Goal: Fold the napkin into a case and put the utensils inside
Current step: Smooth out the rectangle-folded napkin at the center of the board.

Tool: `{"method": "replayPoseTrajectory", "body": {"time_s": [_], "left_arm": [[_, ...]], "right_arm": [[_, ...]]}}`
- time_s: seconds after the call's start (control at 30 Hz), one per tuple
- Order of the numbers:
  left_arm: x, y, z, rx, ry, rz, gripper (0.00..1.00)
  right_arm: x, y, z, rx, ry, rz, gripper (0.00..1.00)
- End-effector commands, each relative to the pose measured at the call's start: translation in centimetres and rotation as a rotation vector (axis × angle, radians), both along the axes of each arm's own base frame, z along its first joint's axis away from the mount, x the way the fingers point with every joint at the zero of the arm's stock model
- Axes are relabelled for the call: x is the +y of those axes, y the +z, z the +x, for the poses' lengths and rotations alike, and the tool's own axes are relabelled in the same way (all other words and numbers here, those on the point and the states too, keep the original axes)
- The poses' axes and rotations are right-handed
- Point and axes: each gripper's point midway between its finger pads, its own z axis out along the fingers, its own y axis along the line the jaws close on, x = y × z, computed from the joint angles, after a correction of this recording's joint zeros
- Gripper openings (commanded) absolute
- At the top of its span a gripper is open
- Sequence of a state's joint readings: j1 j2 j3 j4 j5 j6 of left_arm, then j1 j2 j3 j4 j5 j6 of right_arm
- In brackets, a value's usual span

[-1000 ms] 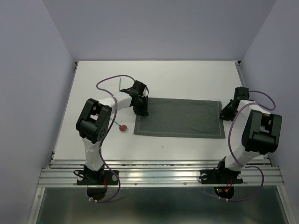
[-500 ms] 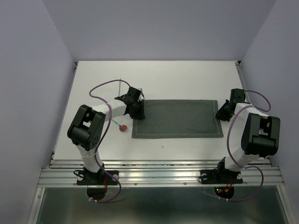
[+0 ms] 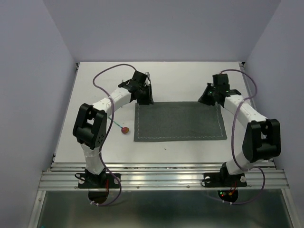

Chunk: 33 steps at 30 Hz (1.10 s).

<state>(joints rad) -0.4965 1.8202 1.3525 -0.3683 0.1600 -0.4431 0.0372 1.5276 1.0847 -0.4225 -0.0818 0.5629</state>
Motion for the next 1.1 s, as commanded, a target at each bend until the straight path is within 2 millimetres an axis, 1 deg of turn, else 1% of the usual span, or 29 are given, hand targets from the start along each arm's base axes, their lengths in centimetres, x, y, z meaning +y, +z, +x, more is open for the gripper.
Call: {"method": "replayPoseTrajectory", "body": {"time_s": [0.0,0.03,0.07,0.1,0.13,0.17,0.2,0.23,0.27,0.3,0.33,0.37,0.4,0.43,0.5,0.6,0.67,0.73,0.83,0.87,0.93,0.97,1.0,1.03,1.07], "left_arm": [[-3.9,2.2,2.0,-0.034,-0.073,-0.114,0.4],[-4.5,1.8,2.4,-0.028,-0.077,-0.134,0.39],[-5.3,2.2,2.8,-0.033,-0.094,-0.167,0.33],[-5.8,2.2,3.0,-0.033,-0.097,-0.183,0.31],[-6.1,1.1,3.3,-0.016,-0.1,-0.184,0.29],[-6.7,1.4,3.8,-0.017,-0.106,-0.204,0.29],[-7.0,1.2,4.0,-0.011,-0.109,-0.21,0.29],[-7.2,0.1,4.2,0.009,-0.11,-0.207,0.29],[-7.7,0.2,4.5,0.01,-0.114,-0.222,0.29],[-7.8,-0.1,4.7,0.017,-0.113,-0.223,0.29],[-7.9,-0.8,4.8,0.028,-0.112,-0.22,0.29],[-8.0,-1.1,5.0,0.027,-0.109,-0.218,0.29],[-7.9,-1.4,5.0,0.034,-0.105,-0.211,0.29],[-7.7,-2.6,4.9,0.056,-0.1,-0.189,0.29],[-7.1,-3.5,5.1,0.066,-0.085,-0.155,0.29],[-6.3,-5.2,4.5,0.096,-0.078,-0.124,0.29],[-5.8,-5.9,4.2,0.106,-0.073,-0.107,0.29],[-5.2,-6.3,3.9,0.114,-0.074,-0.093,0.29],[-4.4,-6.8,3.5,0.125,-0.069,-0.076,0.29],[-4.1,-7.2,3.3,0.133,-0.07,-0.068,0.29],[-3.7,-7.5,3.1,0.142,-0.066,-0.063,0.29],[-3.3,-7.7,3.0,0.146,-0.062,-0.059,0.29],[-3.2,-7.8,3.0,0.148,-0.061,-0.057,0.29],[-3.1,-7.7,3.1,0.143,-0.058,-0.058,0.29],[-2.9,-7.9,2.9,0.149,-0.056,-0.056,0.29]], "right_arm": [[7.8,0.3,2.7,-0.037,0.144,0.07,0.13],[10.0,0.9,3.4,-0.059,0.191,0.084,0.11],[11.3,0.9,3.8,-0.059,0.217,0.104,0.08],[12.3,-0.8,4.3,-0.023,0.237,0.103,0.08],[13.4,-0.1,5.3,-0.043,0.256,0.115,0.07],[14.7,-0.4,5.3,-0.03,0.283,0.131,0.07],[15.1,-0.7,5.8,-0.028,0.291,0.142,0.06],[16.0,-2.0,5.9,-0.002,0.305,0.145,0.07],[16.8,-1.7,6.4,-0.011,0.319,0.154,0.07],[17.0,-3.0,6.7,0.014,0.32,0.155,0.06],[17.2,-3.3,6.8,0.022,0.324,0.161,0.06],[17.5,-3.3,7.1,0.023,0.325,0.169,0.06],[17.4,-3.8,7.1,0.034,0.321,0.166,0.06],[17.4,-4.7,7.1,0.051,0.317,0.161,0.06],[17.1,-5.5,7.1,0.065,0.308,0.146,0.06],[16.2,-6.7,7.0,0.084,0.281,0.102,0.06],[15.8,-7.3,6.9,0.091,0.275,0.079,0.06],[14.2,-7.9,7.3,0.101,0.241,0.067,0.06],[12.5,-8.3,7.1,0.117,0.211,0.07,0.06],[11.3,-8.4,7.2,0.118,0.192,0.066,0.06],[10.1,-8.1,7.2,0.115,0.172,0.063,0.06],[8.6,-7.9,7.1,0.114,0.149,0.059,0.06],[7.9,-8.3,6.9,0.124,0.138,0.054,0.06],[7.1,-7.9,6.8,0.117,0.125,0.052,0.06],[6.2,-7.9,6.6,0.118,0.114,0.048,0.06]]}}
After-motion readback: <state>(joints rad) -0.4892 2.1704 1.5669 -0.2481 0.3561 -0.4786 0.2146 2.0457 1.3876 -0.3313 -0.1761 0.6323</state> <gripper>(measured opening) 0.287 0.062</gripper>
